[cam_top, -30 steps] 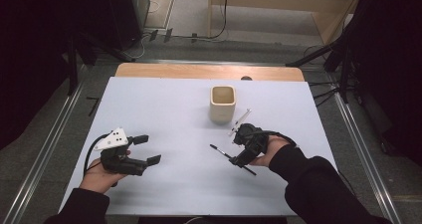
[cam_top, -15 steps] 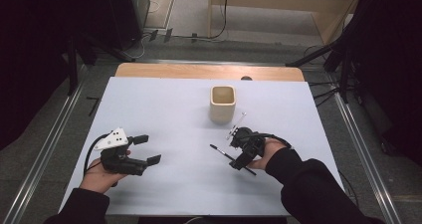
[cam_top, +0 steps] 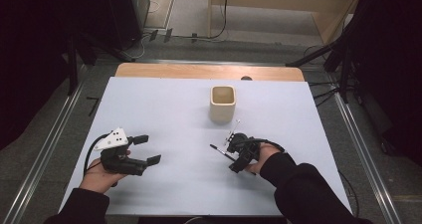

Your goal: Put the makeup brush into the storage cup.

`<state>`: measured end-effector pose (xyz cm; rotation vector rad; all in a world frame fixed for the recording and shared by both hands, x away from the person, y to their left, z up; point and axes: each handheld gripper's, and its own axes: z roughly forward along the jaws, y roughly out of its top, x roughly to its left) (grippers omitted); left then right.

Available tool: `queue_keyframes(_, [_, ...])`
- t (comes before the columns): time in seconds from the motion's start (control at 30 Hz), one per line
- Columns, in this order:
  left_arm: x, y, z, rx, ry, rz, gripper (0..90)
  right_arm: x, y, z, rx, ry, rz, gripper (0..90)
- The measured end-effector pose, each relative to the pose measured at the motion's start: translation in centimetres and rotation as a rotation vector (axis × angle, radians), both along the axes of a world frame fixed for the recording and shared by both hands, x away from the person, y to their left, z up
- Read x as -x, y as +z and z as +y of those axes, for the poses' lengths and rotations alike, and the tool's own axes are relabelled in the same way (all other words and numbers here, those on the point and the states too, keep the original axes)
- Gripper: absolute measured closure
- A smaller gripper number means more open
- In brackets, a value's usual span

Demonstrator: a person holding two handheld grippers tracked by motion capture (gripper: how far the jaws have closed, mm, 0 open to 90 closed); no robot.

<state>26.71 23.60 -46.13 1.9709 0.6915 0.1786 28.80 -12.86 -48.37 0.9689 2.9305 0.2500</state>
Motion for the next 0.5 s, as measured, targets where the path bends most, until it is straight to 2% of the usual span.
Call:
queue_keyframes(0.1, [0.0, 0.0, 0.0, 0.001, 0.001, 0.001, 14.8, -0.07, -0.5, 0.13, 0.013, 0.007, 0.008, 42.2])
queue_keyframes(0.23, [0.0, 0.01, -0.02, -0.001, 0.0, -0.001, 14.8, -0.01, -0.54, 0.31, 0.018, 0.013, -0.004, 45.4])
queue_keyframes(0.5, [-0.01, -0.02, -0.03, -0.001, 0.0, 0.0, 14.8, -0.23, -0.3, 0.58, 0.043, 0.007, 0.015, 61.7])
